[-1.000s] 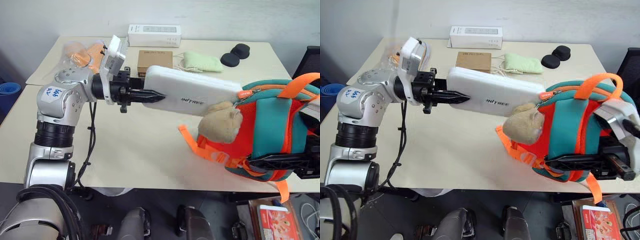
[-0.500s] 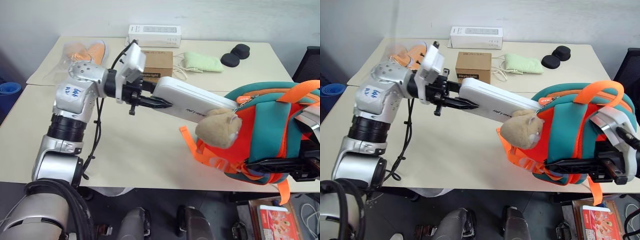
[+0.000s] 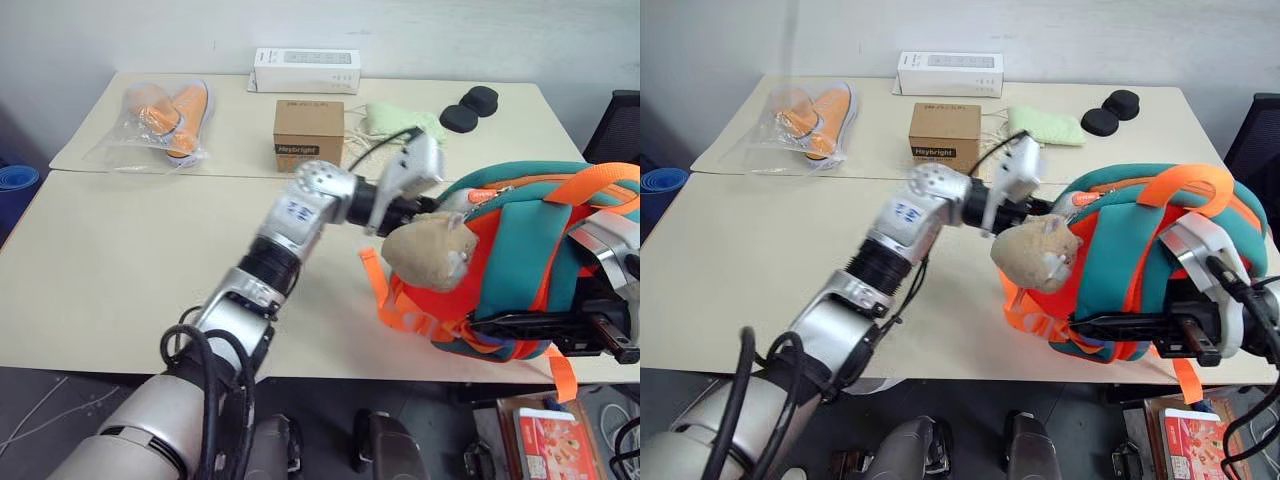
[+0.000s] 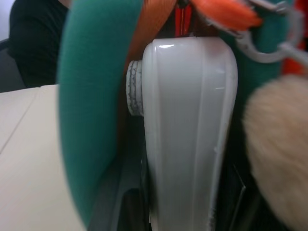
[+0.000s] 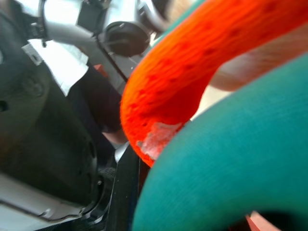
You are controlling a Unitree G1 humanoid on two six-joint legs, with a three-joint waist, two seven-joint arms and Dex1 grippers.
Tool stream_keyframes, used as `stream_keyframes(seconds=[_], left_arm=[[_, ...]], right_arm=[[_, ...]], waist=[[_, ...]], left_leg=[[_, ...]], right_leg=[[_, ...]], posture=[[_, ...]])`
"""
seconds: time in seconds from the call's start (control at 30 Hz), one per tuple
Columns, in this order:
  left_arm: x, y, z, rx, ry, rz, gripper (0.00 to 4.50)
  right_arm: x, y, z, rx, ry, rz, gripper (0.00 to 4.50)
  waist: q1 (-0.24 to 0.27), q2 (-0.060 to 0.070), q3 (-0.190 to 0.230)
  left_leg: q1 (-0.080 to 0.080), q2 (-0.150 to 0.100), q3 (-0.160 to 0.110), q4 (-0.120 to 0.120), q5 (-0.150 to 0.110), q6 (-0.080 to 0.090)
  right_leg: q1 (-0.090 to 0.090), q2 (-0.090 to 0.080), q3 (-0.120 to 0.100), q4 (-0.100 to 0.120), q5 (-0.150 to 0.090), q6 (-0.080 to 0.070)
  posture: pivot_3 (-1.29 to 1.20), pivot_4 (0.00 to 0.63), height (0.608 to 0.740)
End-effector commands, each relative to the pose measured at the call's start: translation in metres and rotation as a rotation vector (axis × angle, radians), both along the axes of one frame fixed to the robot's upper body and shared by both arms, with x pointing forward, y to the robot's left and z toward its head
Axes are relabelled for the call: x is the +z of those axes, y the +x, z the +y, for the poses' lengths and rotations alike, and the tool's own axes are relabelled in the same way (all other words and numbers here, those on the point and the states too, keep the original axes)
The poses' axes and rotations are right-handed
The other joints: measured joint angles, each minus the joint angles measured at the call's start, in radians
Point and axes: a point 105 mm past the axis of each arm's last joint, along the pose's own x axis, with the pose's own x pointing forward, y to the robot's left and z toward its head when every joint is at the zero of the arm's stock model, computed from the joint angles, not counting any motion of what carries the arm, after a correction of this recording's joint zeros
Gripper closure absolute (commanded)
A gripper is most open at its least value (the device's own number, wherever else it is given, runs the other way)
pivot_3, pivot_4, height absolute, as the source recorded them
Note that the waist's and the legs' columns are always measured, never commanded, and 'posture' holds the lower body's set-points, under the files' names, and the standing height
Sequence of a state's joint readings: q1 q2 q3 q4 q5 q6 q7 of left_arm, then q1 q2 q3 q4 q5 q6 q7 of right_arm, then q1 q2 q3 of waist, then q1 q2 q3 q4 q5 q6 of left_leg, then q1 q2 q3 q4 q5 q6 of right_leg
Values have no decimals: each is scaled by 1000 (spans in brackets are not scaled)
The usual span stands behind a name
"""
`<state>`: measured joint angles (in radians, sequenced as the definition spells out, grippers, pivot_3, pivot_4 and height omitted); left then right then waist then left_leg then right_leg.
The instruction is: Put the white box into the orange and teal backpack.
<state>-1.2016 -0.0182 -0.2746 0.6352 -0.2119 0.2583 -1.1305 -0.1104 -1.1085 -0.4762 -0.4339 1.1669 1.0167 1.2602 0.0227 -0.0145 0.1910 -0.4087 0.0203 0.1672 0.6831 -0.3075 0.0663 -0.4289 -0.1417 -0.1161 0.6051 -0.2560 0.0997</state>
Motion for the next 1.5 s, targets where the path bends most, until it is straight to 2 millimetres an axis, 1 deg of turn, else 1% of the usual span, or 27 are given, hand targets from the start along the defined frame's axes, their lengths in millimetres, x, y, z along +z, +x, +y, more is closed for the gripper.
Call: stream_keyframes(seconds=[0.03,0.07,0.13,0.2,0.27,0.33,0.37,0.4,0.43,0.5,0.53,0.57,0.63,0.67,0.8,0.93,1.0,1.1,1.23,1.5], left_arm=[[14,-6,-7,-11,-38,-23,1991],[14,-4,-1,-8,-40,-19,1772],[16,2,20,18,-39,-16,1073],[18,6,36,43,-35,-16,546],[22,9,68,71,-26,-16,36],[29,4,105,72,-16,-12,36],[32,0,119,69,-11,-4,36],[36,-4,128,65,-6,4,36],[37,-6,133,63,-3,10,36],[51,-20,148,25,-9,45,36],[57,-28,151,4,-11,48,36],[63,-35,151,-15,-15,43,36],[69,-44,140,-30,-36,34,36],[68,-45,134,-20,-37,23,36],[49,-39,108,39,27,-38,36],[37,-18,83,158,41,-96,36],[32,-15,77,169,49,-91,36],[27,-18,75,139,51,-55,36],[26,-22,74,104,34,-7,764],[32,-23,76,90,3,36,3074]], right_arm=[[1,-2,5,4,-1,-32,4500],[1,-1,5,-3,1,-31,4500],[-1,0,5,-20,2,-32,4500],[-2,0,5,-28,3,-32,4500],[-3,1,5,-35,5,-30,4500],[-4,2,5,-44,10,-31,4500],[-5,2,5,-47,12,-30,4500],[-5,2,6,-48,13,-31,4500],[-5,2,6,-49,13,-31,4500],[-6,2,6,-49,14,-29,4500],[-6,2,6,-49,14,-28,4500],[-6,1,6,-49,15,-26,4500],[-6,2,7,-47,16,-25,4500],[-6,2,7,-46,16,-25,4500],[-5,2,8,-45,18,-25,4500],[-5,2,9,-43,22,-26,4500],[-4,2,10,-46,28,-27,4500],[-5,1,10,-51,32,-27,4500],[-6,2,9,-72,38,-28,4500],[-6,3,9,-93,60,-30,4500]], waist=[[-1,0,0],[-1,0,0],[-3,0,0],[-9,0,0],[-12,1,0],[-18,1,0],[-23,1,0],[-25,1,0],[-24,1,0],[-16,1,0],[-12,1,0],[-10,1,0],[-6,1,0],[-3,1,0],[1,0,0],[2,0,0],[1,0,0],[0,0,0],[1,0,0],[1,0,0]], left_leg=[[0,0,0,0,0,0],[0,1,0,0,0,0],[0,1,0,0,0,0],[0,1,0,0,0,-1],[1,2,0,0,0,-1],[1,2,0,0,0,-2],[1,2,0,0,0,-2],[1,3,0,0,0,-2],[1,3,0,0,0,-3],[1,3,-1,0,1,-3],[0,2,-3,1,1,-3],[0,1,-3,1,1,-2],[0,1,-3,1,1,-2],[1,0,-4,1,1,-2],[1,-2,-5,1,2,-1],[1,-2,-5,1,2,-1],[1,-2,-5,1,2,-1],[1,-1,-5,1,2,-1],[1,-2,-5,1,2,0],[1,-2,-5,1,2,0]], right_leg=[[0,0,0,0,0,0],[0,0,0,0,0,0],[0,1,0,1,0,0],[0,1,0,1,0,0],[0,2,0,1,0,0],[0,2,0,2,0,-1],[0,2,0,2,0,-1],[0,3,0,2,-1,-1],[0,4,0,2,-1,-1],[1,3,0,2,-1,-1],[2,3,0,1,-1,-1],[2,2,0,1,-1,-1],[3,0,3,1,0,-1],[3,-1,4,1,0,-1],[4,-2,5,2,0,0],[4,-2,5,2,0,0],[4,-2,5,2,0,0],[4,-1,4,2,0,0],[4,-2,4,2,0,0],[4,-2,4,2,0,0]], posture=[[0,150,740],[0,150,740],[0,150,740],[0,150,740],[0,150,740],[0,150,740],[0,150,740],[0,150,740],[0,150,740],[0,150,740],[0,150,740],[0,150,740],[0,150,740],[0,150,740],[0,150,740],[0,150,740],[0,150,740],[0,150,740],[0,150,740],[0,150,740]])
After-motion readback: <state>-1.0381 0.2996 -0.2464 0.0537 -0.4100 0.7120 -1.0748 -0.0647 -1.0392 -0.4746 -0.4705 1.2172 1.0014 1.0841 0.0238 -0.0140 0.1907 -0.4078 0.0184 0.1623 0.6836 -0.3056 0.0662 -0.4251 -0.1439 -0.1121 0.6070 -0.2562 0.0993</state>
